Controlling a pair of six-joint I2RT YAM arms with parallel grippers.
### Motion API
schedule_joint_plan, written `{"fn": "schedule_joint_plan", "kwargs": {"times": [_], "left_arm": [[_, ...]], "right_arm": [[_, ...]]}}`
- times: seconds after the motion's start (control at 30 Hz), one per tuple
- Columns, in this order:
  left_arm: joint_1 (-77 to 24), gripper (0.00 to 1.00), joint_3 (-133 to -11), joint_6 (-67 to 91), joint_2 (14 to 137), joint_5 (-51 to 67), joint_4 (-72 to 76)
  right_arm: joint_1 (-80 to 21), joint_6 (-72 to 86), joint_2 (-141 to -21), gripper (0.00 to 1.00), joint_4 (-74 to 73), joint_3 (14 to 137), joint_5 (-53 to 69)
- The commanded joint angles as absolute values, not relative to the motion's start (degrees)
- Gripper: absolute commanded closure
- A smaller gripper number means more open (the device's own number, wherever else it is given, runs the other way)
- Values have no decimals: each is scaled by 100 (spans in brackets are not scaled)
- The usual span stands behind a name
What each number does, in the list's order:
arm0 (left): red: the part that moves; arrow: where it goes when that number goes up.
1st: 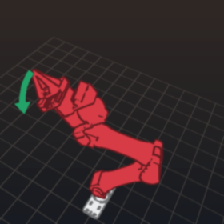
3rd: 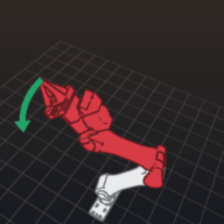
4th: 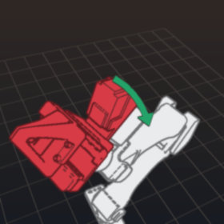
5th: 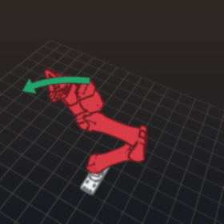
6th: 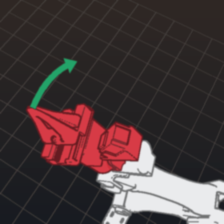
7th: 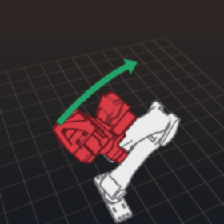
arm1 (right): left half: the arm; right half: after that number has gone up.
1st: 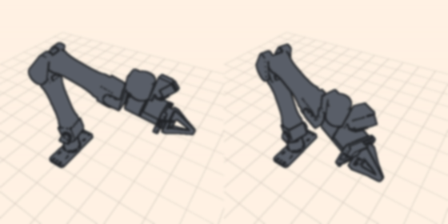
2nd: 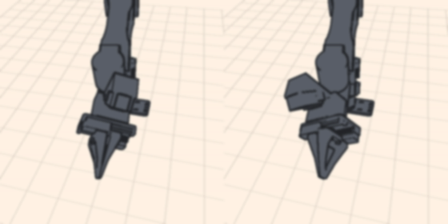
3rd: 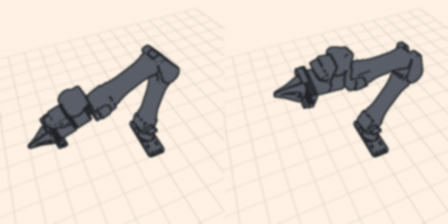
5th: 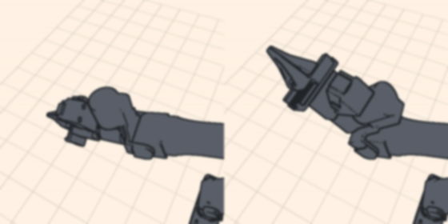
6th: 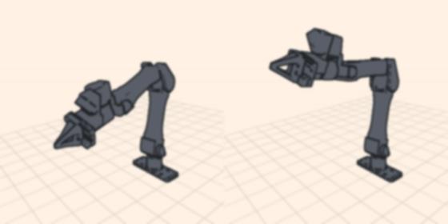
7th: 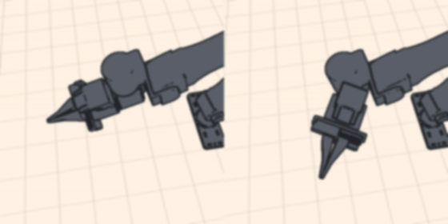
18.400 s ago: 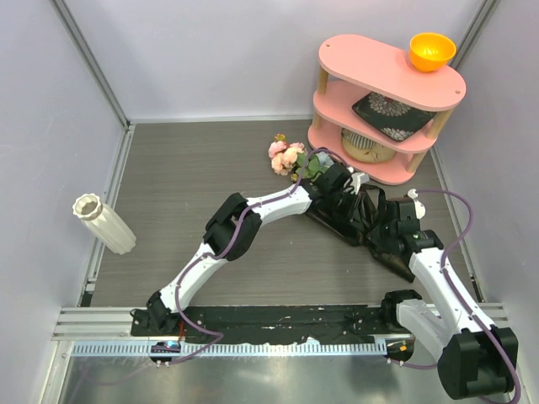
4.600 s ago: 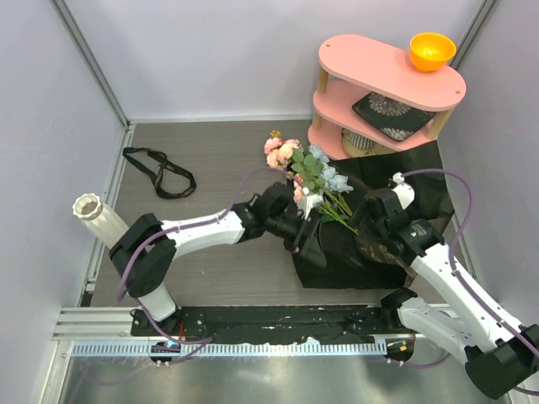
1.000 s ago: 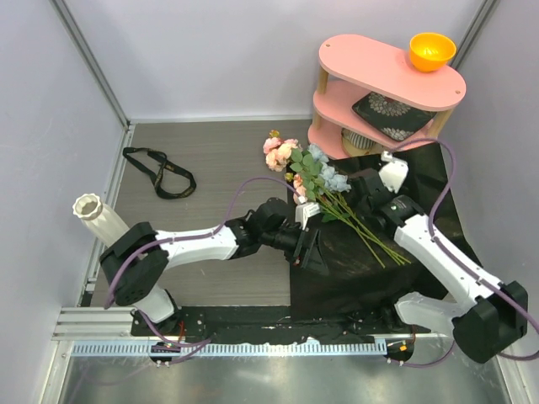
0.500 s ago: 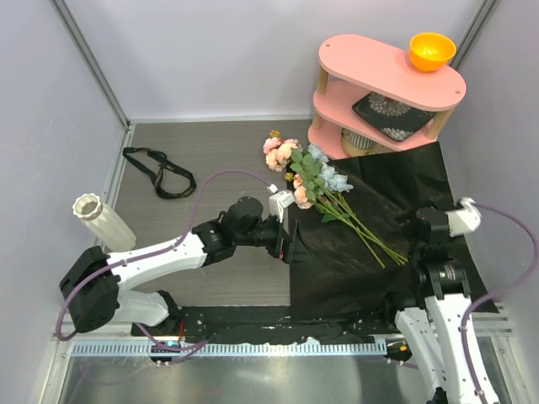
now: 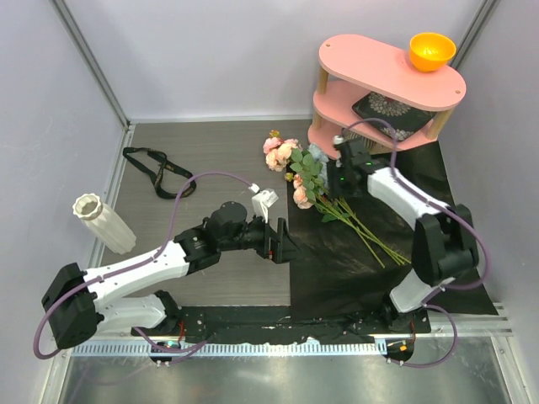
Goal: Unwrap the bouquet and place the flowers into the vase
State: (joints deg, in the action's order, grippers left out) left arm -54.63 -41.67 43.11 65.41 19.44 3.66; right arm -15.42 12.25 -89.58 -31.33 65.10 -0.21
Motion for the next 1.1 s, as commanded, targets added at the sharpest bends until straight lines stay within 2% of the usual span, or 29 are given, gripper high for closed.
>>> {"fn": "schedule_joint_plan", "kwargs": {"times": [0.0, 0.13, 0.37, 1.07], "left_arm": [[-5440, 9, -4052, 4377, 6276, 1802, 334], [-5440, 9, -3982, 4403, 6179, 1758, 316], [-5440, 9, -4043, 4359, 6328, 1784, 378], [-5440, 9, -4113, 4307, 6390, 1881, 369]], "right_arm": [[-2196, 308, -9579, 50, -3638, 7241, -1112], [-2408, 141, -9817, 52, -3630, 7357, -1774], [-2426, 18, -9765, 57, -3516, 7110, -2241], [-2522, -237, -10450, 66, -3323, 7155, -1731]]}}
